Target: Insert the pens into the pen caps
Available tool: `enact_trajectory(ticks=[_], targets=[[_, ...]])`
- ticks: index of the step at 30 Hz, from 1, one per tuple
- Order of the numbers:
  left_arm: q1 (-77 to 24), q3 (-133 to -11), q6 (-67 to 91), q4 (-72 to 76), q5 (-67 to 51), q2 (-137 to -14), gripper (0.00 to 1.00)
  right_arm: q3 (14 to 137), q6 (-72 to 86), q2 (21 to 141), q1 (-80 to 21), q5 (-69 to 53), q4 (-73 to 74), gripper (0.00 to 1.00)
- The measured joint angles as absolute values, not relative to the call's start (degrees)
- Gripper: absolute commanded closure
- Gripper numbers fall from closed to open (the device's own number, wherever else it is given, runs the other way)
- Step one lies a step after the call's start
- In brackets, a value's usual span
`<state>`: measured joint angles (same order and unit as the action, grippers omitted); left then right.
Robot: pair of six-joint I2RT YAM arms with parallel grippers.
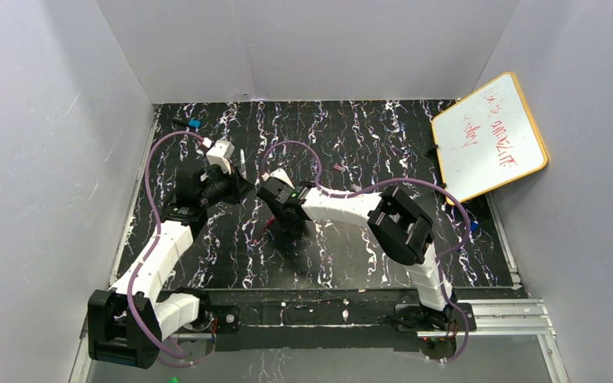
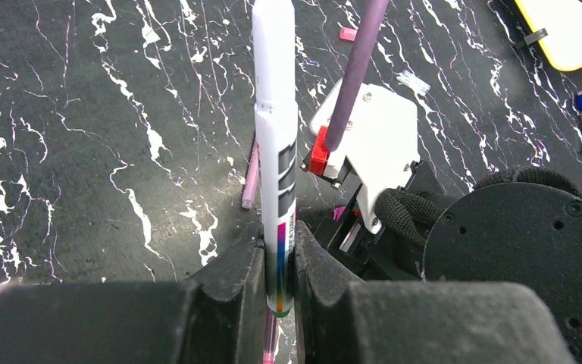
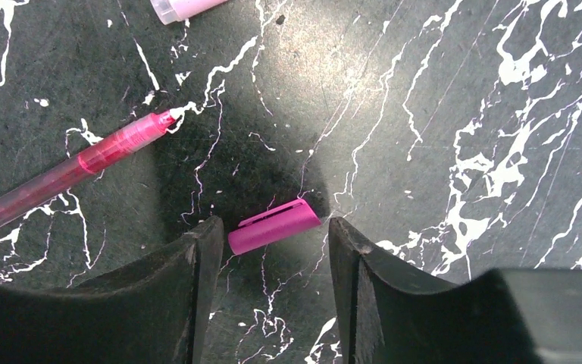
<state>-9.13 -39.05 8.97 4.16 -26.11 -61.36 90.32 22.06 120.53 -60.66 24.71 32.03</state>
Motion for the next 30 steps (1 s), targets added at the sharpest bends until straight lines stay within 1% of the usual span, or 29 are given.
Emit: enact_trajectory(ticks=[16, 21, 30], targets=[[-9.13, -39.05, 8.99, 4.12, -26.11, -61.58, 1.0, 88.27, 27.64, 119.46, -60.66, 25.21, 31.51, 0.4], [-9.13, -39.05, 8.97, 4.03, -26.11, -61.63, 1.0, 88.16, 29.61, 119.39, -60.66, 25.61, 31.86, 0.38], [-9.13, -39.05, 8.97, 3.97, -26.11, -61.63, 1.0, 84.93, 31.97, 117.23, -59.99, 25.8, 31.66, 0.38]])
